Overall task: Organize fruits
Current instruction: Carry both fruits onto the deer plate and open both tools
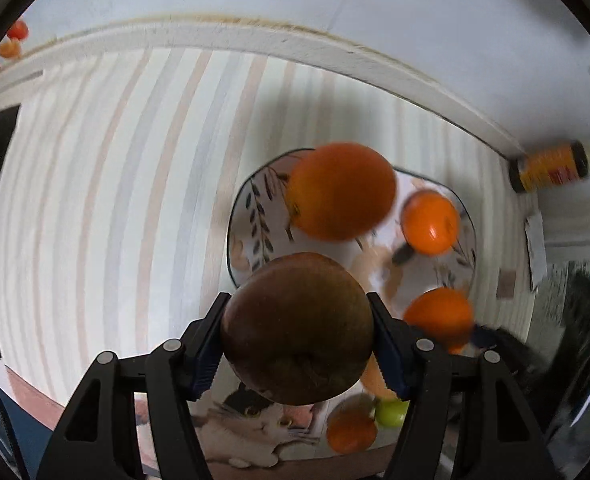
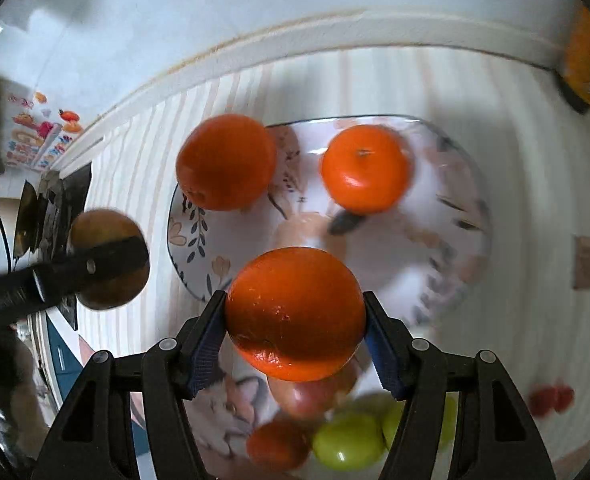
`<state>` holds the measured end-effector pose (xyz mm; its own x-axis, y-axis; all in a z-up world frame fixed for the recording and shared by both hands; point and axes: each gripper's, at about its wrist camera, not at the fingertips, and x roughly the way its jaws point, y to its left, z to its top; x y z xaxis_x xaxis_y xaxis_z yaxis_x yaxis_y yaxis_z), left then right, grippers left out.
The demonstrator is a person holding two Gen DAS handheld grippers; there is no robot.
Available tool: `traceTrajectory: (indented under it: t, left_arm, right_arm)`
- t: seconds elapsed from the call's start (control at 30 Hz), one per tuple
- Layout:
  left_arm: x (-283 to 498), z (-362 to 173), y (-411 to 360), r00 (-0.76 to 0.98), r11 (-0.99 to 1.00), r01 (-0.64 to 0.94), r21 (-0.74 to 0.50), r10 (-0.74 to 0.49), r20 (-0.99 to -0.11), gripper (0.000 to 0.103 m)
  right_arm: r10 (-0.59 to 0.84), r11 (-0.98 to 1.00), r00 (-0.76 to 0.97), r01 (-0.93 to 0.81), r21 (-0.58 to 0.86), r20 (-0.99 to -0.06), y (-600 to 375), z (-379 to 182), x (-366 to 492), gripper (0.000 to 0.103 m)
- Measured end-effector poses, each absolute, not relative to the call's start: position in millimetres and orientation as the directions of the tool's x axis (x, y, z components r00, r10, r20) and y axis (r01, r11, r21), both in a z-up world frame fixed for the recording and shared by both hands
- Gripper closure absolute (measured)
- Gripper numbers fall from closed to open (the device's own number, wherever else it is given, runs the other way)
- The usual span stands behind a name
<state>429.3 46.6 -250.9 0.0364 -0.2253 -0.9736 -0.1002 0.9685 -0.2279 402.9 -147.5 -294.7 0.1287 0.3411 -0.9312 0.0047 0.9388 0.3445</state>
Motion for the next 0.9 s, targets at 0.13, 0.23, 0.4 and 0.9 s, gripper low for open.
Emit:
traceTrajectory:
  t: [0.13, 0.23, 0.4, 0.9]
  left_arm:
    - [442.6, -264.1, 55.6, -0.011, 0.959, -0.141, -0.246, -0.250, -0.968, 0.040]
    - [446.7, -273.5, 55.4, -0.032, 0.958, -0.151, -0.245, -0.252, -0.967, 0.040]
    - [448.3, -286.6, 51.4, -0.061, 0.960, -0.156, -0.233, -0.244, -0.968, 0.040]
    - [442.9, -271.2, 48.9, -0.006, 0.967, -0.130, -0.220, -0.223, -0.975, 0.013]
  right_arm:
    - [0.340, 0.940, 0.083, -0.037, 0.338, -0.937, -124.0, -323.0, 419.8, 0.035]
    - [0.348, 0.937, 0.062, -0.047, 0.345, -0.936, -114.7, -334.9, 426.9, 0.035]
    - [0.363, 0.931, 0.056, -0.063, 0.359, -0.930, -104.3, -340.6, 430.6, 0.035]
    - [0.298, 0.951, 0.033, -0.093, 0.294, -0.954, -101.2, -314.1, 422.3, 0.005]
